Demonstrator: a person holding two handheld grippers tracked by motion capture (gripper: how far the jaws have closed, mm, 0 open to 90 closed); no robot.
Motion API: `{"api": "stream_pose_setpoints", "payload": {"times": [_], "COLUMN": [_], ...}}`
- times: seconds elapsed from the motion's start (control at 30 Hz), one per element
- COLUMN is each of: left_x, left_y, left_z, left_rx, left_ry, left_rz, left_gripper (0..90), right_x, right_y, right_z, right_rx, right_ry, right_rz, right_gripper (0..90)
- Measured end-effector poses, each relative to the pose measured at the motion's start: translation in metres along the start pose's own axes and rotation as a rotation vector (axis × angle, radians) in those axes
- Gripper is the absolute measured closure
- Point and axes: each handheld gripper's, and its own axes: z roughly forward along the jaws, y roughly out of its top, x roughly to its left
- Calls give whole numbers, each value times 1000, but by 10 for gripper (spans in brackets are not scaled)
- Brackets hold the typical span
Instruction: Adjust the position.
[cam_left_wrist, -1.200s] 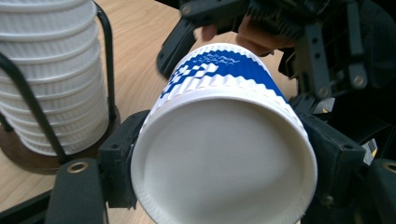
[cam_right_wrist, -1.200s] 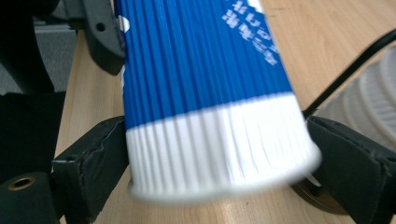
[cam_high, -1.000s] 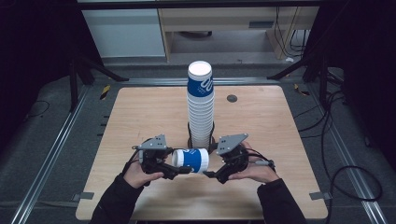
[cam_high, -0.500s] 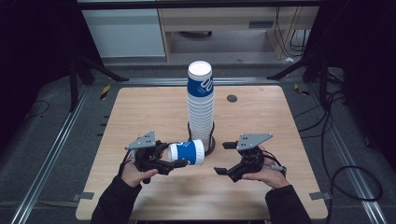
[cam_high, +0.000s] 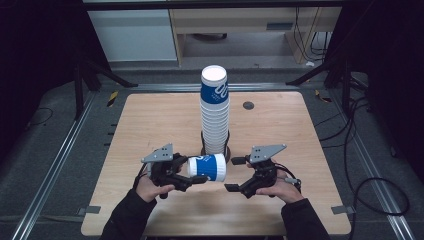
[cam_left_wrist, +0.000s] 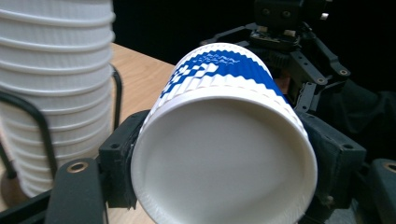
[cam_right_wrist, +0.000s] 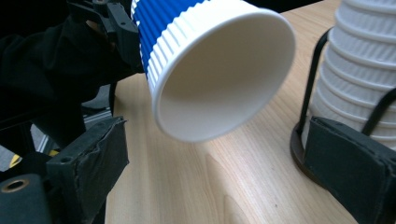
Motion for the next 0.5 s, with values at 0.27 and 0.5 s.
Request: {"api": "stream_pose_setpoints", "payload": {"times": [0.27,0.5], "left_x": [-8,-11], "left_y": [-1,-1], "left_z": [10,13], "left_rx": [10,9], "left_ry": [-38,-69], "left_rz": [10,13], "left_gripper": [247,248], "right_x": [3,3], "right_y": [-1,-2], "right_z": [10,13], "right_rx": [8,16], "right_ry": [62,77], "right_rz": [-8,-7], "right_gripper": [61,56]}}
